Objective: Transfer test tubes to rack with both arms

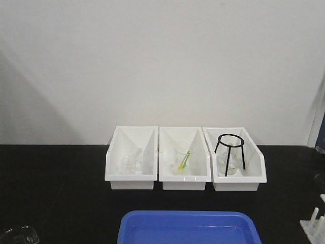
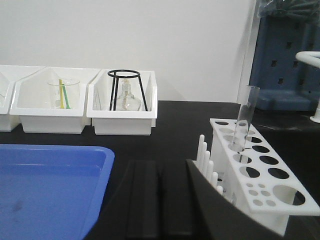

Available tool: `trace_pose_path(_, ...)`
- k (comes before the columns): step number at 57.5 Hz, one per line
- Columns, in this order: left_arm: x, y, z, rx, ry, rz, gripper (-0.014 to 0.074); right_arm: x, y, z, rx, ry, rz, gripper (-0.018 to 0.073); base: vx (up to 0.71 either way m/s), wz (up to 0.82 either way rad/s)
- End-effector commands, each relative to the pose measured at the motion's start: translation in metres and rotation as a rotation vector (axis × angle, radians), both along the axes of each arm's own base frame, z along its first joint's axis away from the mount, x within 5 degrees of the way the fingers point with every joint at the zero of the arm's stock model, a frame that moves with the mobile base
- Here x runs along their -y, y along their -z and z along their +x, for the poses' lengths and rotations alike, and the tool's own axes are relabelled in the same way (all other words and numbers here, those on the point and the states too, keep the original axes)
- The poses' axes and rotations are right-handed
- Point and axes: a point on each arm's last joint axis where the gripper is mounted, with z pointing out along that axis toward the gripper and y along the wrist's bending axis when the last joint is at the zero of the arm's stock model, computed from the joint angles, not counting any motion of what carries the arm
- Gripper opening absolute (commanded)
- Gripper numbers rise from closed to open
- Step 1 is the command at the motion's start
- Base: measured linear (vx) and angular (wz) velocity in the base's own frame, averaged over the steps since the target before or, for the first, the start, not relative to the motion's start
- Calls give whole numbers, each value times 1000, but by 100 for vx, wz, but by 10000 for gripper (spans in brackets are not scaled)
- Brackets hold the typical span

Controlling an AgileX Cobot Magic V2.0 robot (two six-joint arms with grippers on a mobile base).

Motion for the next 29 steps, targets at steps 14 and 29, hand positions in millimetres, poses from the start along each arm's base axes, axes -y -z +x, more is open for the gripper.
trace_pose_path(14, -1, 1, 0, 68, -16, -22, -20, -1, -4, -1, 79, -16, 10, -7, 0, 0)
trace_pose_path(29, -1, 1, 0, 68, -16, -22, -20, -1, -4, -1, 79, -16, 10, -7, 0, 0)
